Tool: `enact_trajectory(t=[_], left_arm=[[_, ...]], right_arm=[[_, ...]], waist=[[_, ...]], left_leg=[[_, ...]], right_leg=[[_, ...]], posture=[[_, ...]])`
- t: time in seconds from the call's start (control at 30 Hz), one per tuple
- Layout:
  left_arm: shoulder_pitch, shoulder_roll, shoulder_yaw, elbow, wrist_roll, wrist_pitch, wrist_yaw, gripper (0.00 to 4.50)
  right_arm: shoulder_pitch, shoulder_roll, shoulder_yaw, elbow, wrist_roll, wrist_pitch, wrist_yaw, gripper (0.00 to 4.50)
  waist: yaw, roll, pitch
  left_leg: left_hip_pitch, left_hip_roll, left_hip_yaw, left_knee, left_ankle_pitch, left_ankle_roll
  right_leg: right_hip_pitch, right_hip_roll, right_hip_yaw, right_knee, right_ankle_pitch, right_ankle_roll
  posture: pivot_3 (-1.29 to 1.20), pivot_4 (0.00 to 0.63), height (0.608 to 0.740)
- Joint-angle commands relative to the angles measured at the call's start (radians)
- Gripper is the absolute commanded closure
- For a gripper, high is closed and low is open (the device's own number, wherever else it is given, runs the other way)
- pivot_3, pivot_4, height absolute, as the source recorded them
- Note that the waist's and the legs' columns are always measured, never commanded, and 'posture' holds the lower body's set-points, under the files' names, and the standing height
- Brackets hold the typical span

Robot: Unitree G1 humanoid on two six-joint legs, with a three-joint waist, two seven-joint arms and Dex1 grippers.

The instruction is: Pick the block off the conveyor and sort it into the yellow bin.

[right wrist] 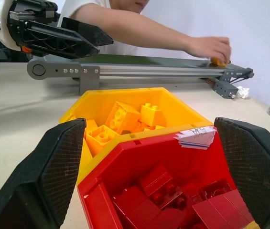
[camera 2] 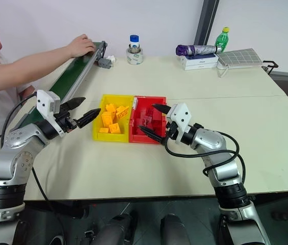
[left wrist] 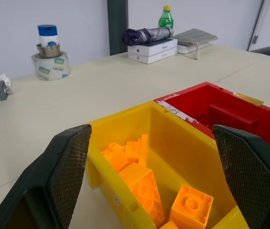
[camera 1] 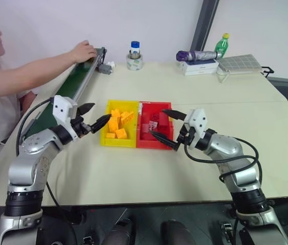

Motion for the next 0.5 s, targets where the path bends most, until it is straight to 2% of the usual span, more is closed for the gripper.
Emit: enact_trajectory(t=[0.03, 0.23, 0.5], left_arm=[[-0.011, 0.004, 0.018, -0.019, 0.0, -0.052, -0.015, 0.25], [0.023, 0.021, 0.025, -0.041, 0.005, -0.038, -0.004, 0.25], [0.108, -0.007, 0.127, -0.117, -0.114, -0.055, -0.015, 0.25]], right_arm=[[-0.008, -0.002, -0.006, -0.029, -0.001, -0.013, -0.003, 0.0], [-0.006, 0.0, -0.005, -0.03, -0.001, -0.014, -0.006, 0.0], [-0.004, 0.003, -0.003, -0.025, 0.002, -0.019, -0.004, 0.0]], waist=[[0.0, 0.0, 0.0], [-0.001, 0.0, 0.0], [-0.001, 0.0, 0.0]], left_leg=[[0.0, 0.0, 0.0, 0.0, 0.0, 0.0], [0.0, 0.0, 0.0, 0.0, 0.0, 0.0], [0.0, 0.0, 0.0, 0.0, 0.0, 0.0]], right_leg=[[0.0, 0.0, 0.0, 0.0, 0.0, 0.0], [0.0, 0.0, 0.0, 0.0, 0.0, 0.0], [0.0, 0.0, 0.0, 0.0, 0.0, 0.0]], posture=[[0.0, 0.15, 0.74], [0.0, 0.15, 0.74], [0.0, 0.15, 0.74]])
